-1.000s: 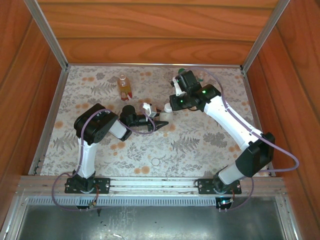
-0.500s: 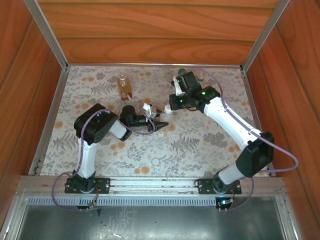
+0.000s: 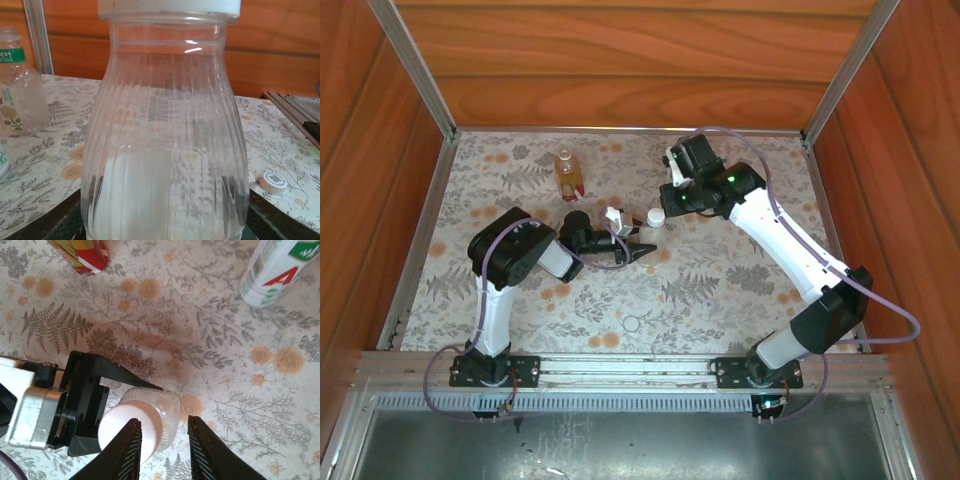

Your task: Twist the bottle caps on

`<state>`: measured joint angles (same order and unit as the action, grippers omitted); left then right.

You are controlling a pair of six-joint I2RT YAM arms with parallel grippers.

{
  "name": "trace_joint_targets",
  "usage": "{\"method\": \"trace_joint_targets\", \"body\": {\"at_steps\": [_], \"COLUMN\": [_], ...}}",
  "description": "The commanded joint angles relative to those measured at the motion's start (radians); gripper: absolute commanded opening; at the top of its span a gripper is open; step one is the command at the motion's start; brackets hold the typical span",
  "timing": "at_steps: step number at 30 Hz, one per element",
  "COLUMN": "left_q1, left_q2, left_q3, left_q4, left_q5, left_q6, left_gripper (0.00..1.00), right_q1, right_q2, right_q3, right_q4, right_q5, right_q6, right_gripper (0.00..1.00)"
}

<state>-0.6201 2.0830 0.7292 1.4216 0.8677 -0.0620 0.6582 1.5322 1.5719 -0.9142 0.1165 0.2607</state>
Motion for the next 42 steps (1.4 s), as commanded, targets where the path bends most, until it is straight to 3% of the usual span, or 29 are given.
{"method": "trace_joint_targets", "body": {"at_steps": [1, 8, 11, 28, 36, 42], "left_q1": [0.003, 0.003, 0.003, 0.003, 0.01, 0.018], "left_q2": [0.004, 0.005, 0.002, -0.004, -0.019, -0.024], "left_q3": [-0.006, -0.005, -0.008, -0.019, -0.036, -0.035], "left_q4": [-0.004, -0.004, -0.004, -0.004, -0.004, -0.004], "left_q5": [0.008, 0.004, 0.005, 0.011, 0.022, 0.028], "left_q6": [-0.011, -0.011, -0.01, -0.007, -0.018, -0.036], "left_gripper": [0.61, 0.61, 0.61, 0.61, 0.61, 0.61], "right_q1": [0.017, 0.075, 0.09, 0.095, 0.033, -0.014], "right_q2": [0.025, 0.068, 0.088, 0.14, 0.1, 0.066], "right_q3": [0.029, 0.061, 0.066, 0.086, 0.025, -0.071], "right_q4": [-0.051, -0.065, -0.076, -0.116, -0.078, 0.004], "right_q5": [0.062, 0.056, 0.078, 0.022, -0.236, -0.423], "right_q6": [-0.026, -0.016, -0.003, -0.068, -0.313, -0.51], "right_gripper": [0.34, 0.55, 0.59, 0.42, 0.39, 0.43]}}
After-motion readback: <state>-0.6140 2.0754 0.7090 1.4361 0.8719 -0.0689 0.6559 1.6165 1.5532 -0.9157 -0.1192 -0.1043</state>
